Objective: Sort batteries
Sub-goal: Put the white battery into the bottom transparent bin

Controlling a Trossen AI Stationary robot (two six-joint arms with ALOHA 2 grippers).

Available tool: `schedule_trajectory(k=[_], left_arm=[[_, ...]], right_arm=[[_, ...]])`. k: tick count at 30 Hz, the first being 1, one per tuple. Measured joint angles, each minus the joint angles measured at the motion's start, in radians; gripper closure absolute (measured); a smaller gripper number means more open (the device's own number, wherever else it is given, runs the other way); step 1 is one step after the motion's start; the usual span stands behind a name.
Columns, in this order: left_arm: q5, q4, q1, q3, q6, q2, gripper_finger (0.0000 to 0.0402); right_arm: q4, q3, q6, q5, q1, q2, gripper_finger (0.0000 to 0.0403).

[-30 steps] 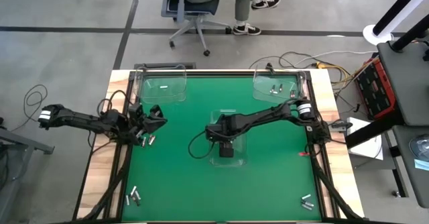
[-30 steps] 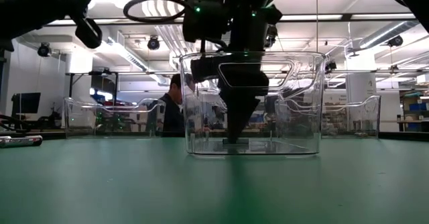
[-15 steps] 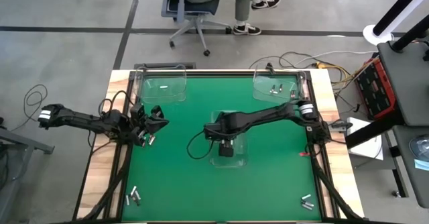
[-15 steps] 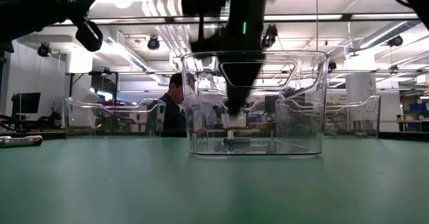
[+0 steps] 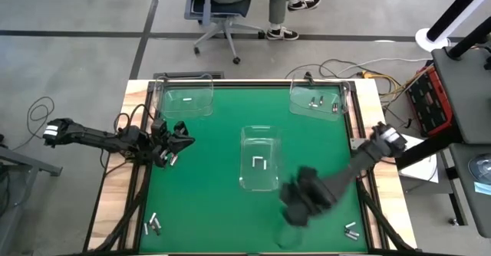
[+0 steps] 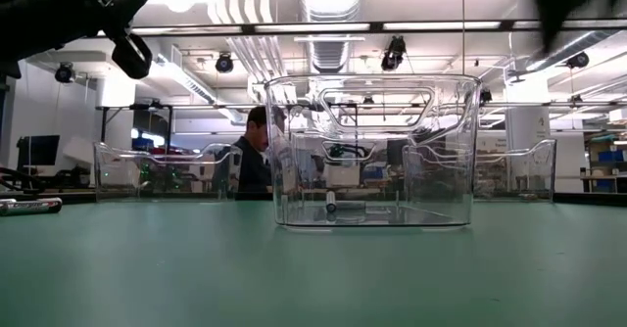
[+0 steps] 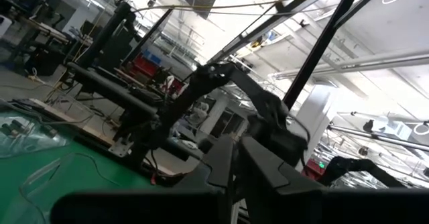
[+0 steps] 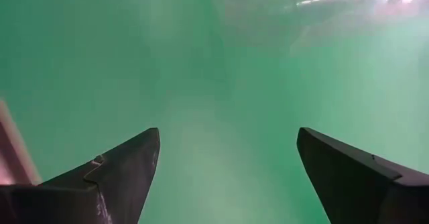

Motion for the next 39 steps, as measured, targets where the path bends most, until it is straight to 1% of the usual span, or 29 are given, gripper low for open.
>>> schedule_trajectory(k=[3,5,9,13,16,21,30,39], left_arm=[[-0.004,0.012,0.0,0.0,0.0,0.0,0.0394],[-0.019,0.016,0.0,0.0,0.0,0.0,0.0394],[-0.048,0.021,0.0,0.0,-0.003,0.0,0.0394],[-0.064,0.026,0.0,0.0,-0.007,0.003,0.0394],[-0.078,0.031,0.0,0.0,-0.01,0.004,0.0394],[-0.079,0.044,0.0,0.0,-0.012,0.004,0.0394],[-0.079,0.06,0.0,0.0,-0.012,0.013,0.0394],[-0.08,0.076,0.0,0.0,-0.043,0.039,0.0394]], right_arm=[[0.007,-0.057,0.068,-0.012,0.157,-0.014,0.0069],[0.006,-0.091,0.101,-0.063,0.238,-0.005,0.0079],[0.023,-0.145,0.183,-0.217,0.333,0.013,0.0107],[0.068,-0.183,0.18,-0.251,0.404,0.025,0.0132],[0.107,-0.225,0.181,-0.292,0.433,0.024,0.0149],[0.108,-0.288,0.176,-0.366,0.475,0.023,0.0173],[0.166,-0.392,0.147,-0.367,0.485,0.021,0.0208],[0.276,-0.487,0.121,-0.387,0.49,0.018,0.0261]])
